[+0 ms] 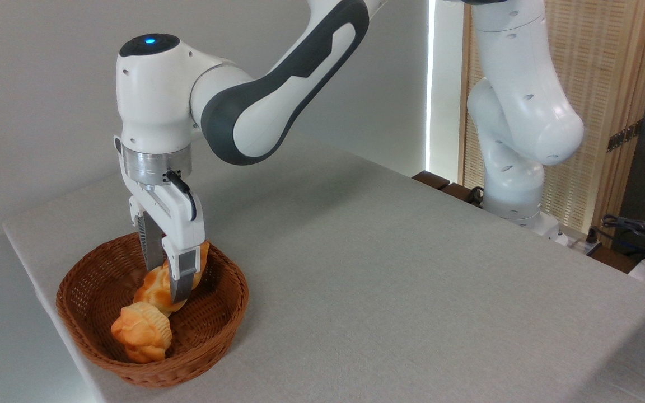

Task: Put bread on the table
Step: 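Close the gripper on the twisted bread roll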

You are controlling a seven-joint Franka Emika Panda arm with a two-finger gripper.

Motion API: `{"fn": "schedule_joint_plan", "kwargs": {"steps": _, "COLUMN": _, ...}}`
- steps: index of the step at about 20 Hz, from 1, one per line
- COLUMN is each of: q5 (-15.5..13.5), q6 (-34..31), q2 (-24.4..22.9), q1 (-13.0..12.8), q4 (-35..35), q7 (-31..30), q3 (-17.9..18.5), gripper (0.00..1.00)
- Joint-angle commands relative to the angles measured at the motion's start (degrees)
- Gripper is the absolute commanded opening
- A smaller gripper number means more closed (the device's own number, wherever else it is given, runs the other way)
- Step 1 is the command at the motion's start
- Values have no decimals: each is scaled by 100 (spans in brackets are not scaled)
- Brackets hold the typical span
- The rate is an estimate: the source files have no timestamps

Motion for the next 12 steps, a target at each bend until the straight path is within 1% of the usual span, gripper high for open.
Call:
{"fn": "schedule_joint_plan", "kwargs": {"steps": 1, "q5": 76, "q6": 11, "q2": 29, "q1": -13, "q4": 92, "q7": 29, "q3": 12, "gripper": 54}}
{"fn": "schedule_joint_plan", "kwargs": {"steps": 2, "q5": 103, "q6": 12, "q2": 29, "q1": -13, "q4": 92, "q7": 64, "q3": 12, "gripper": 46}}
{"fn": "schedule_joint_plan", "kwargs": {"steps": 3, "q5": 146, "q6": 12, "q2": 12, "q1": -5, "q4": 92, "q7": 99, "q3": 12, "gripper": 47}}
{"fn": "schedule_joint_plan", "kwargs": {"steps": 5, "q5": 147, "q6": 12, "q2": 12, "q1": 13, "q4": 92, "q7": 100, "q3": 21, "gripper": 48}}
{"fn": "schedule_joint_plan", "kwargs": {"steps": 12, "q5": 147, "q6": 3, "q2": -23, "q1": 22, "q4": 92, "q7": 108, "q3": 21, "gripper": 48}}
